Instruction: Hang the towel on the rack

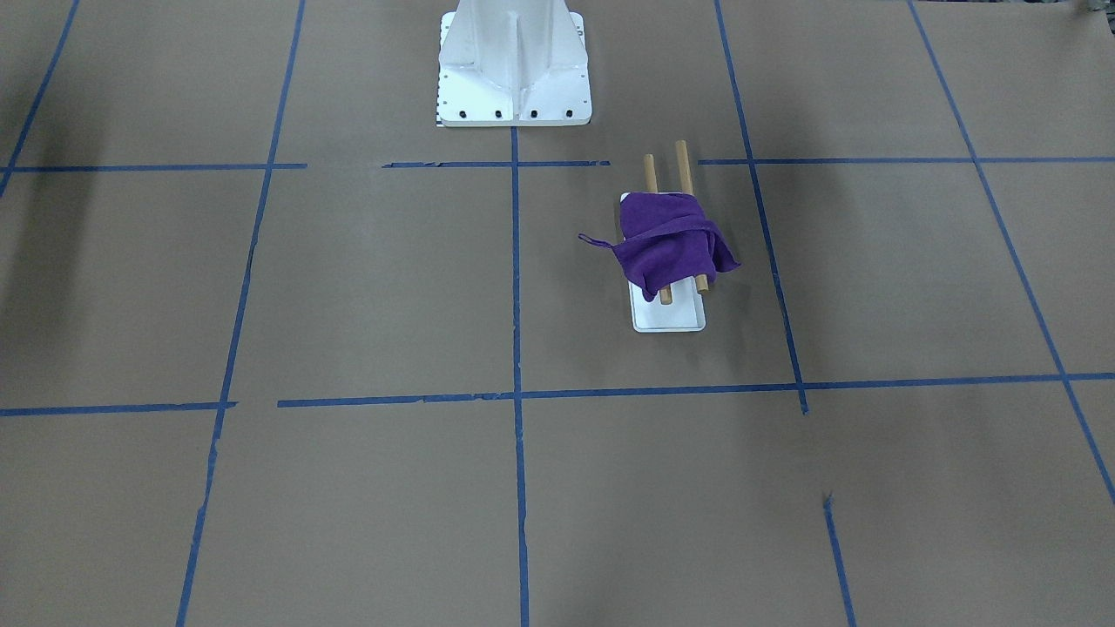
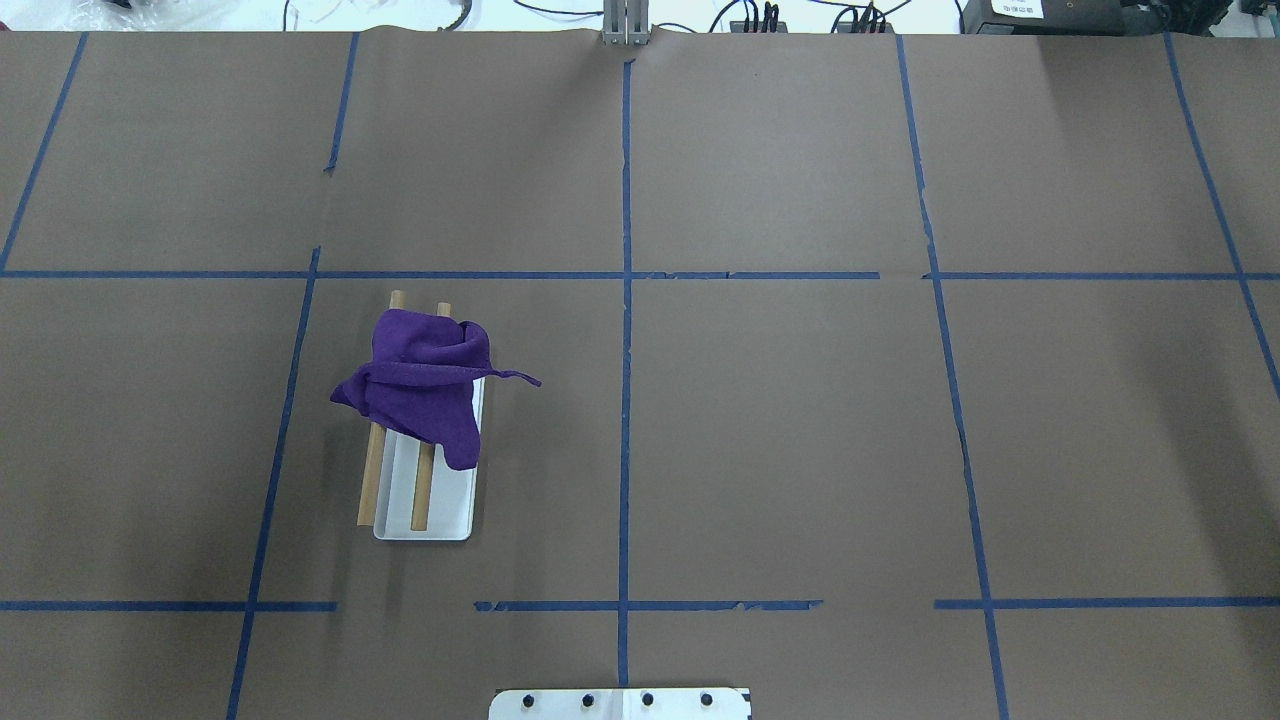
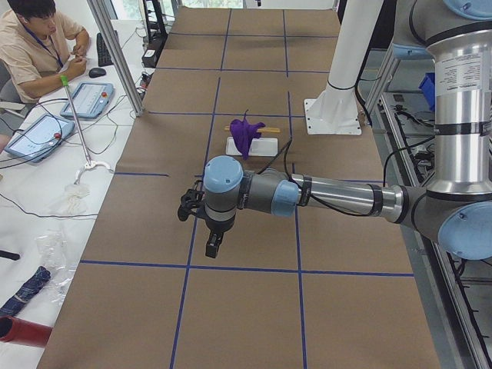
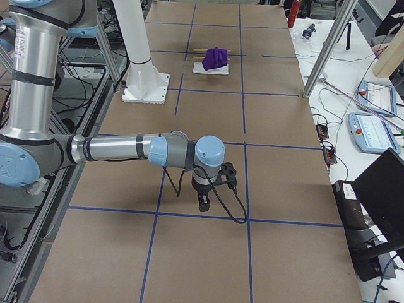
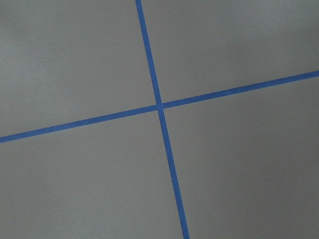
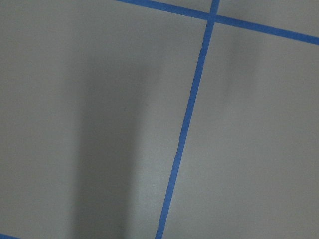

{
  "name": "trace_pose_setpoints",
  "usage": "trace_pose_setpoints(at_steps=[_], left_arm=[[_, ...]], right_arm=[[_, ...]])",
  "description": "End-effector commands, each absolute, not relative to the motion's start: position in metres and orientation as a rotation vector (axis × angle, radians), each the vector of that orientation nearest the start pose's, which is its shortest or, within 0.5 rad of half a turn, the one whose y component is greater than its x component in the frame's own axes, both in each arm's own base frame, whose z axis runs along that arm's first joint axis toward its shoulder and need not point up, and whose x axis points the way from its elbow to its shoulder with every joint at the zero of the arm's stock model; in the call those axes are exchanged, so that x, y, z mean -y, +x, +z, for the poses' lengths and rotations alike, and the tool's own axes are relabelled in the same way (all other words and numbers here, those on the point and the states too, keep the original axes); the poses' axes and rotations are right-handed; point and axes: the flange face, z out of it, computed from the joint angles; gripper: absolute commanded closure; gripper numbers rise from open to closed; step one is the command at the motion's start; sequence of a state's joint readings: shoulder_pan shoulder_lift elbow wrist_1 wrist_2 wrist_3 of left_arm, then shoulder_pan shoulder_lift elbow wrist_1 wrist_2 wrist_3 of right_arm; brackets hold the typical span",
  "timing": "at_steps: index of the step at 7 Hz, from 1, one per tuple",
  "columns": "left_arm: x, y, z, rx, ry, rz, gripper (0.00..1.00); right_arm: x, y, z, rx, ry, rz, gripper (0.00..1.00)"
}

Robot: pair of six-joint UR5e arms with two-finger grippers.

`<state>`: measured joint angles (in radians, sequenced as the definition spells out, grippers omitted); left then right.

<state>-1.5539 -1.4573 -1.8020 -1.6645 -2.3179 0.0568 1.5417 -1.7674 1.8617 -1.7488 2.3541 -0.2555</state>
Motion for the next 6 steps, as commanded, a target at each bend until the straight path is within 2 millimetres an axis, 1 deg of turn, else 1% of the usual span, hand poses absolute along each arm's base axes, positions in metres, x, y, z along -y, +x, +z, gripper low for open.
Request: trace_pose_setpoints(at_steps=[1,2,4,6], left_arm=[[0.4570,-0.0572,0.5896,-0.740,0.239,0.156,0.00],[0.4530,-0.0564,0.5909,-0.743,0.235,0.160,0.00],[0.4528,-0.0536,0.5882,-0.744,0.240,0.168,0.00],[0.4518,-0.0536,0.5918,-0.744,0.227,0.162,0.00]], right_arm=[[0.4049,0.0511,0.6154,0.789,0.033,-0.245,0.00],[0.4045,0.0513,0.6207,0.786,0.023,-0.242,0.00],[0.4044,0.0525,0.6124,0.786,0.039,-0.243,0.00],[0.4057,0.0527,0.6205,0.783,0.022,-0.231,0.00]])
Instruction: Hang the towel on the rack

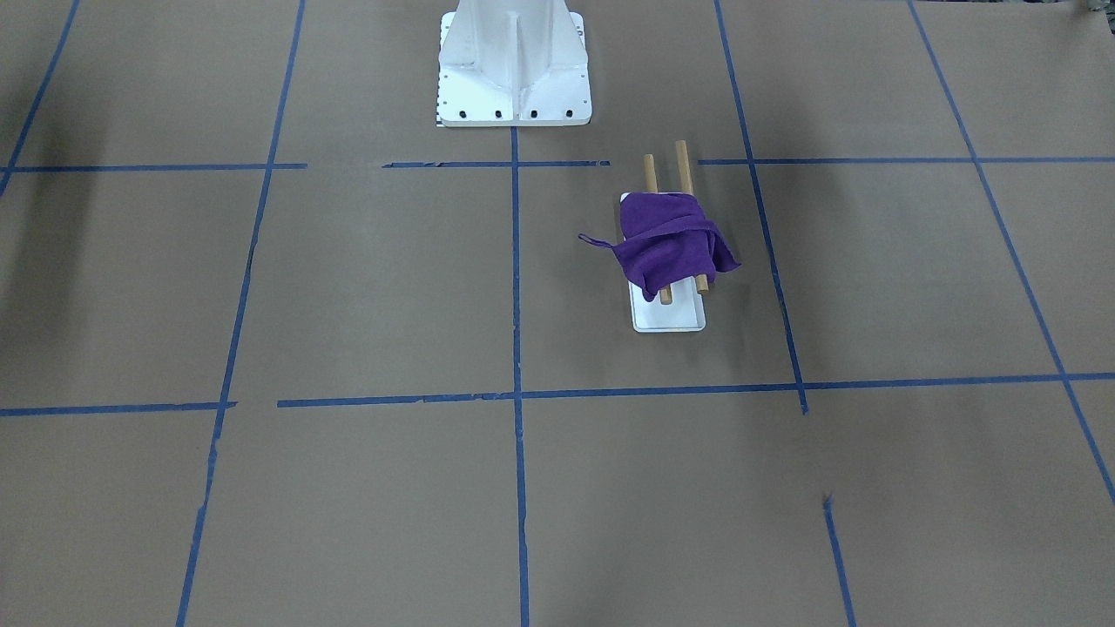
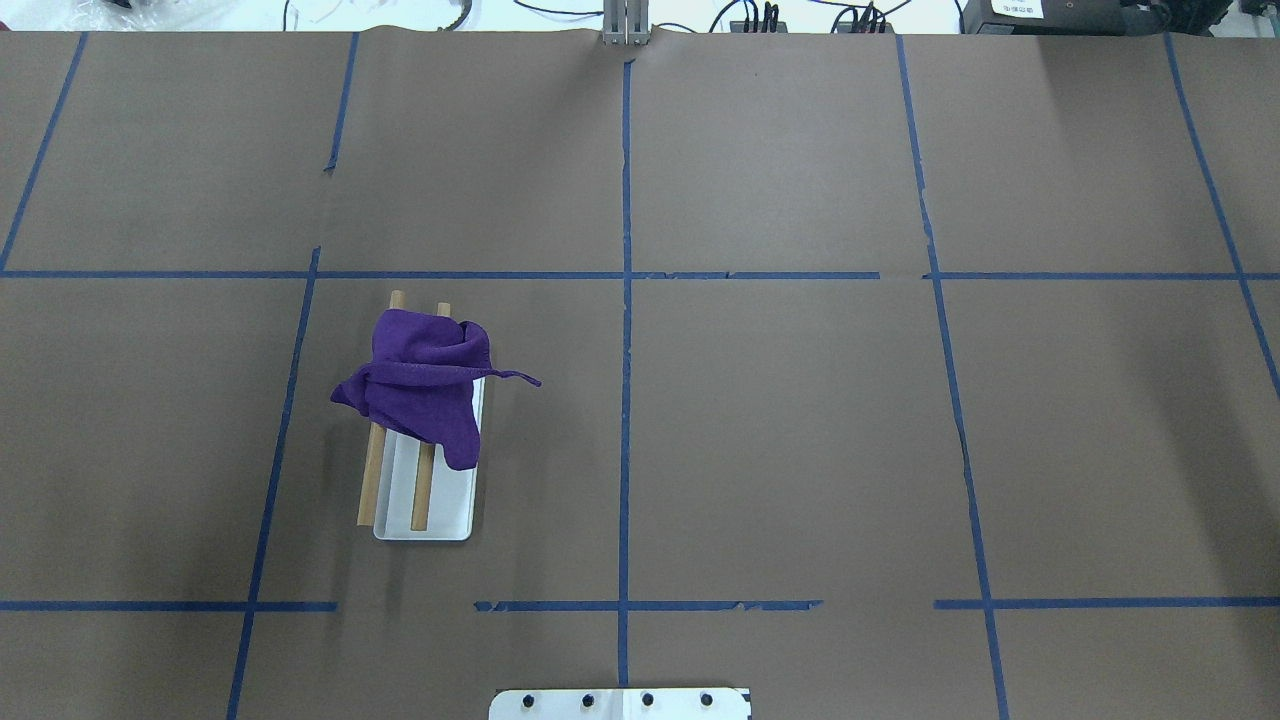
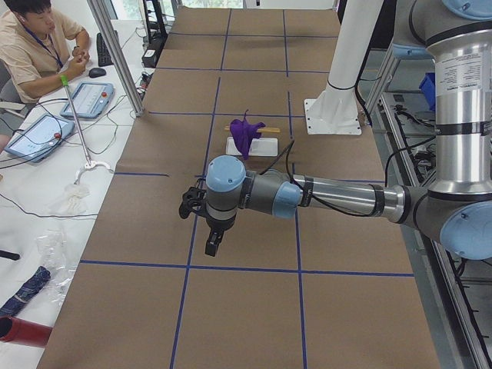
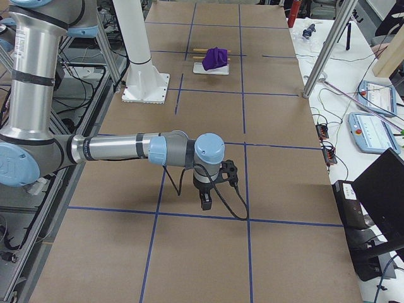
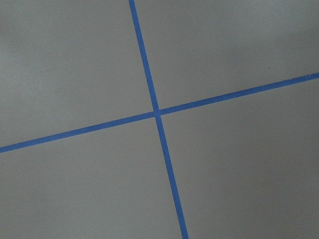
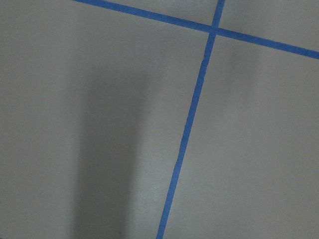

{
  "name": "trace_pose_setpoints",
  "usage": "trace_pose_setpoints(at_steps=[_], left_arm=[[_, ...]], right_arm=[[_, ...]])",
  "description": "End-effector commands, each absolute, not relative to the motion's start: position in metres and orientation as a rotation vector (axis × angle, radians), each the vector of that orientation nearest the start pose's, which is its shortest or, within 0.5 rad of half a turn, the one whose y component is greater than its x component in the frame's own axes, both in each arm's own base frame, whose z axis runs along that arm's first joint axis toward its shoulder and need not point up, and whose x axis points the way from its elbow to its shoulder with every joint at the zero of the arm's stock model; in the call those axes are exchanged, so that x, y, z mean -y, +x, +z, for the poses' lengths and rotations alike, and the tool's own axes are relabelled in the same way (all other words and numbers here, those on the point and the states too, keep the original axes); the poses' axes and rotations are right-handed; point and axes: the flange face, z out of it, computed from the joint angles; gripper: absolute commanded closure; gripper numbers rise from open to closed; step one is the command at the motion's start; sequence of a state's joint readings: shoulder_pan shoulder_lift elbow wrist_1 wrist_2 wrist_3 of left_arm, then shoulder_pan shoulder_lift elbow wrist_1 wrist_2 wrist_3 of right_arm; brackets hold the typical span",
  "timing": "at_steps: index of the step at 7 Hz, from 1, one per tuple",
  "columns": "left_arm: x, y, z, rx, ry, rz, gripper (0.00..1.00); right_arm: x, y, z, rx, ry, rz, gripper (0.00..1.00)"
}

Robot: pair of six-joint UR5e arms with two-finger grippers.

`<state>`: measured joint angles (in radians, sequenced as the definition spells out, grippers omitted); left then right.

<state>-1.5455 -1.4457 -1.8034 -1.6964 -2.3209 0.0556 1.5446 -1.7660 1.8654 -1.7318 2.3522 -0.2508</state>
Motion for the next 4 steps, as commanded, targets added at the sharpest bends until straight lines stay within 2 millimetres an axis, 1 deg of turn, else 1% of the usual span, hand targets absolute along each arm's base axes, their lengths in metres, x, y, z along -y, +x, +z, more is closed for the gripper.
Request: trace_pose_setpoints(at_steps=[1,3,4], left_arm=[[0.4519,-0.0536,0.5932,-0.744,0.226,0.163,0.00],[0.4511,-0.0537,0.5950,-0.745,0.220,0.159,0.00],[0.4511,-0.0539,0.5975,-0.742,0.216,0.157,0.00]], right_arm=[[0.4080,0.0528,0.6171,0.780,-0.001,-0.160,0.00],[0.4037,0.0530,0.6224,0.779,-0.019,-0.139,0.00],[0.4038,0.0529,0.6216,0.781,-0.018,-0.139,0.00]])
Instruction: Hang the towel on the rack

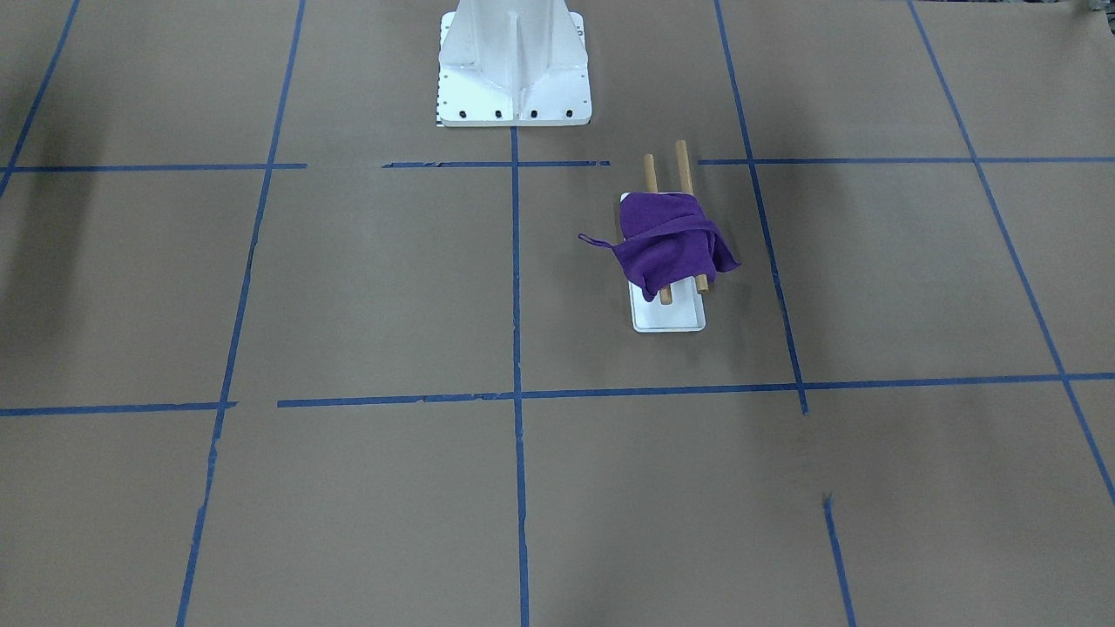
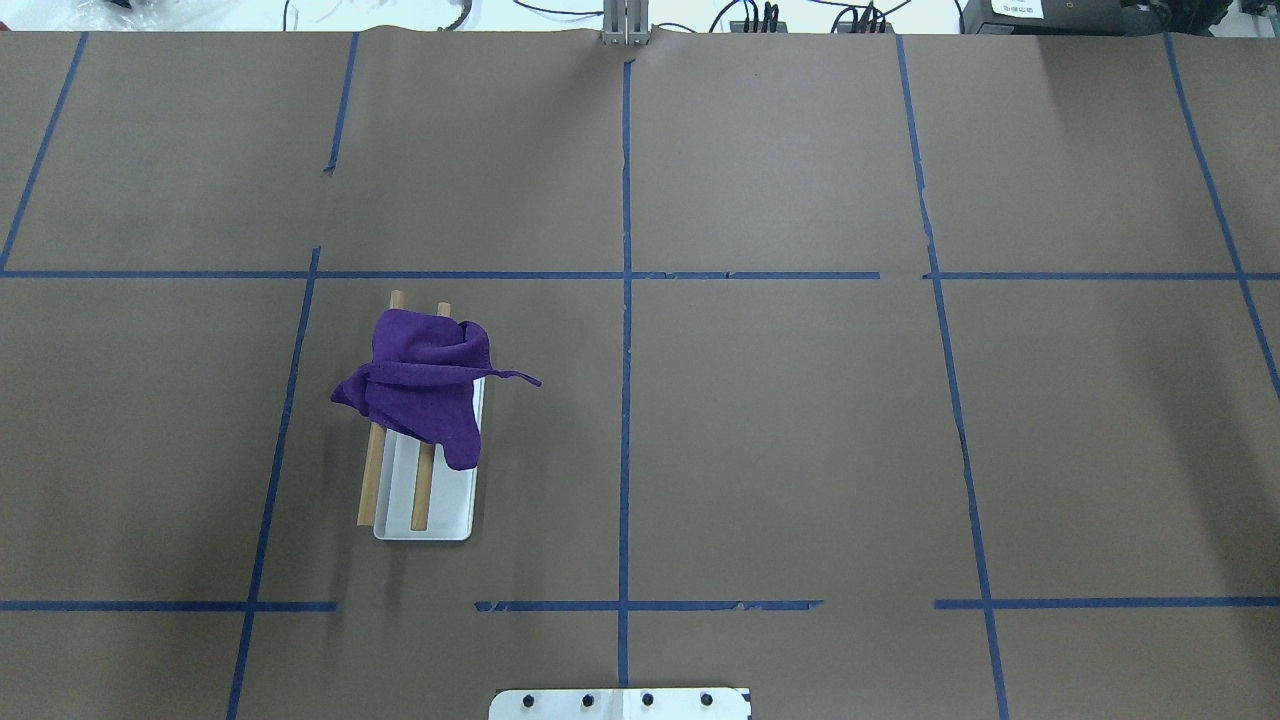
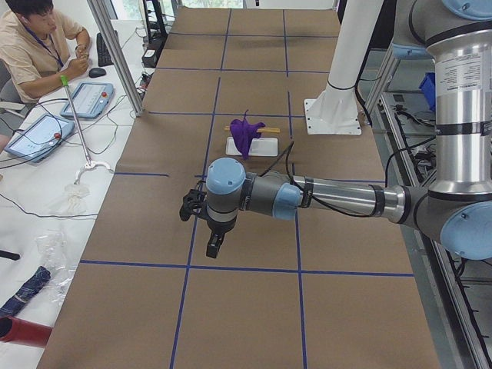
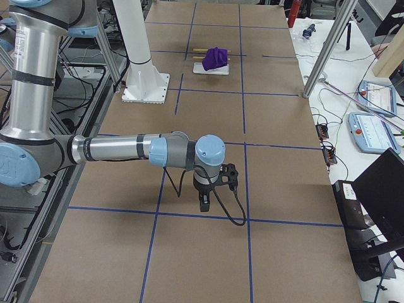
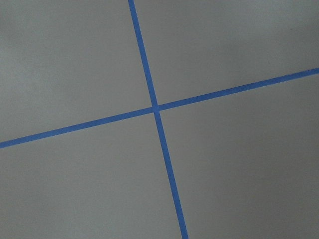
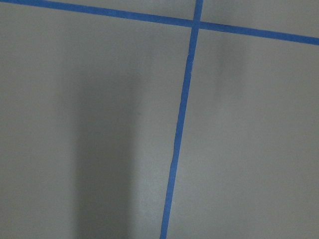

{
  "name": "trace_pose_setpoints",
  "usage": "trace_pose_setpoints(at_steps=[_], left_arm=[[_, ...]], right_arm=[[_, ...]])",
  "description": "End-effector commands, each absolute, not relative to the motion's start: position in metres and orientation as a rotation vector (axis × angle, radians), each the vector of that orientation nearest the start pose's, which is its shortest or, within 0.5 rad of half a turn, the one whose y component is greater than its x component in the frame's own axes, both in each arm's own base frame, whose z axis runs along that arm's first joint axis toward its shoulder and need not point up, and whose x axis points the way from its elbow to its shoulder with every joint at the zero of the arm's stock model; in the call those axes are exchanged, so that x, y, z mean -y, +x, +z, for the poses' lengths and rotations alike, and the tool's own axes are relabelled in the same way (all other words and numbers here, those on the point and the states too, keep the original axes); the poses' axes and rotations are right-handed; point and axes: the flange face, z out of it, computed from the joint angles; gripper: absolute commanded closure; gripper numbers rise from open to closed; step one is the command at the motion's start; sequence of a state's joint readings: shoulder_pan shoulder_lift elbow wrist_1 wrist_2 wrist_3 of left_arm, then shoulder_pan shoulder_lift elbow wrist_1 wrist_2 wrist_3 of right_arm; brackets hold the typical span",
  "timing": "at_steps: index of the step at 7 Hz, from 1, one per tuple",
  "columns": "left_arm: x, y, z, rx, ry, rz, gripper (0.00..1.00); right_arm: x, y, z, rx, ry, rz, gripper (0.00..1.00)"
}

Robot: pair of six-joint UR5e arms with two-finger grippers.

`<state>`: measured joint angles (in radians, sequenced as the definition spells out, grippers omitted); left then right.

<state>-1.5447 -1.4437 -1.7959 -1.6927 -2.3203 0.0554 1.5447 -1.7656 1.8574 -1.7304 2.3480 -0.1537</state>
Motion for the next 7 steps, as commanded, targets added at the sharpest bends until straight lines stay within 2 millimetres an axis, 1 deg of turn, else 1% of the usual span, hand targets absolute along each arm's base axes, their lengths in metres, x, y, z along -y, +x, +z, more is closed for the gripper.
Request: trace_pose_setpoints(at_steps=[1,2,3,5,7], left_arm=[[0.452,-0.054,0.596,-0.739,0.217,0.158,0.00],[0.451,-0.054,0.603,-0.741,0.204,0.151,0.00],[0.450,-0.054,0.604,-0.743,0.183,0.142,0.00],[0.471,-0.054,0.581,-0.744,0.052,0.089,0.00],[0.471,-0.054,0.582,-0.750,0.043,0.087,0.00]], right_arm=[[0.404,0.053,0.622,0.781,-0.018,-0.139,0.00],[0.403,0.053,0.622,0.782,-0.020,-0.137,0.00],[0.403,0.052,0.623,0.781,-0.023,-0.135,0.00],[0.403,0.051,0.622,0.785,-0.022,-0.135,0.00],[0.403,0.051,0.622,0.788,-0.022,-0.135,0.00]])
